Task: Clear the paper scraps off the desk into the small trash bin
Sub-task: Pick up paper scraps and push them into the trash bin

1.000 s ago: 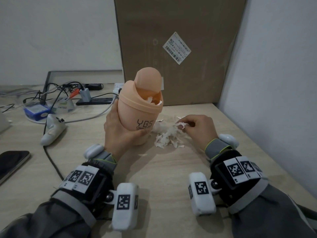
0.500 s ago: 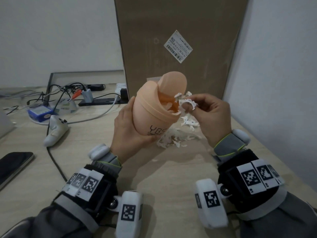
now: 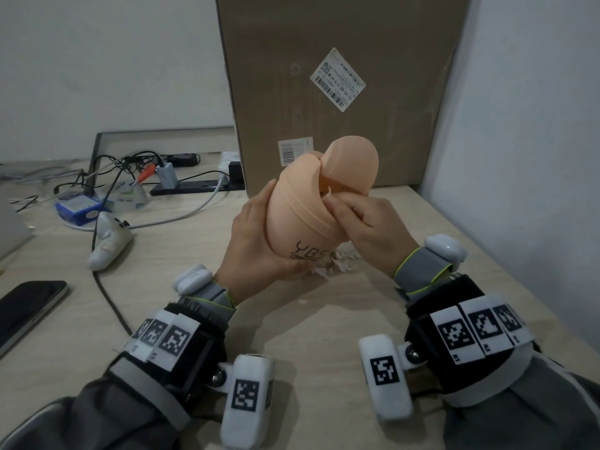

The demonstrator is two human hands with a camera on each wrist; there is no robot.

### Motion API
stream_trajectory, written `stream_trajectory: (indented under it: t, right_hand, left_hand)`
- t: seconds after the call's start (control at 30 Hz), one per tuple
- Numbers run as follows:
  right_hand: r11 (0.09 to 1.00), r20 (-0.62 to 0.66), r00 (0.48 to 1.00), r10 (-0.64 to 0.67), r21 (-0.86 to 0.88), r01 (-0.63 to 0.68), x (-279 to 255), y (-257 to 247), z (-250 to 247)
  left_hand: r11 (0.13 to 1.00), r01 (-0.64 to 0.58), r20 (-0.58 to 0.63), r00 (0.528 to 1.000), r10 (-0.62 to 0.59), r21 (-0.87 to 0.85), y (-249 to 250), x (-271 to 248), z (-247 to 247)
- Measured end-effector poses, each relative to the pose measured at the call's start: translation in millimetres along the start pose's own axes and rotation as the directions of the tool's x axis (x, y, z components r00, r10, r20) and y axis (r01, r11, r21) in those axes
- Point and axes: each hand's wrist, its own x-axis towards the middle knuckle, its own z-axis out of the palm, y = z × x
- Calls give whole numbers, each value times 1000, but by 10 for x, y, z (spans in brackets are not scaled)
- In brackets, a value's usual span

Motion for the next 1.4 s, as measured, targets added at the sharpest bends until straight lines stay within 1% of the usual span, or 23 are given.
stream_trajectory:
  t: [0.07,0.1,0.13,0.2,0.27,0.37,0.4,0.47,0.5,0.57,0.63,0.7,0.77,0.83,0.93,1.0,1.23,1.3,1.37,1.4]
  right_hand:
    - [989,68,995,74,123,-82,-9,16,39]
    - [983,82,993,83,157,-95,-13,23,61]
    - [988,78,994,81,128,-90,-12,30,85]
    - [997,69,995,78,-13,-78,-30,13,99]
    - [991,21,998,57,-119,-54,-43,-50,82]
    - [990,-99,992,-80,-126,68,-40,-61,68]
    - [989,-143,984,-105,-114,89,-33,-43,68]
    - [993,-212,972,-103,-71,90,-28,-38,51]
    - [995,-223,969,-103,-36,98,-29,-47,42]
    - [991,-199,971,-131,-5,133,-31,-48,30]
    - [987,-163,974,-157,-63,149,-30,-30,42]
    - [985,-151,977,-152,-100,137,-23,-29,49]
    - [982,-159,972,-173,-109,157,-23,-42,51]
    - [969,-175,963,-205,-173,175,-25,-48,46]
    - [962,-184,964,-192,-232,147,-31,-46,36]
    - [965,-199,961,-193,-213,149,-37,-55,35]
    - [980,-351,915,-199,-79,183,-12,-20,18]
    - [985,-335,927,-170,-58,160,-9,-8,24]
    - [987,-256,953,-162,-64,150,-15,0,34]
    - [984,-203,965,-168,-101,150,-23,0,43]
  left_hand:
    - [1000,10,0,1000,-10,4,2,2,-4]
    - [1000,11,0,1000,-11,7,5,2,-3]
    - [1000,14,-2,1000,-14,8,10,-2,-3]
    - [1000,23,-6,1000,-23,10,12,3,7]
    - [999,47,-12,999,-47,10,-2,12,12]
    - [995,100,-27,995,-100,-10,-17,7,8]
    - [994,109,-32,993,-110,-16,-12,3,6]
    - [993,118,-34,992,-119,-21,-1,-1,6]
    - [993,118,-34,992,-119,-22,4,0,3]
    - [993,120,-34,992,-121,-20,6,1,1]
    - [992,124,-37,992,-124,-19,4,1,3]
    - [992,123,-40,992,-123,-21,1,0,7]
    - [992,122,-40,992,-123,-19,3,-2,8]
    - [992,123,-41,992,-124,-25,-7,3,9]
    - [991,131,-48,990,-132,-26,-19,8,7]
    - [991,134,-54,989,-136,-28,-17,7,7]
    - [989,145,-44,988,-146,-27,-42,16,8]
    - [989,144,-46,988,-146,-27,-42,18,9]
    - [990,139,-50,989,-141,-31,-36,16,10]
    - [991,133,-52,990,-134,-32,-29,12,11]
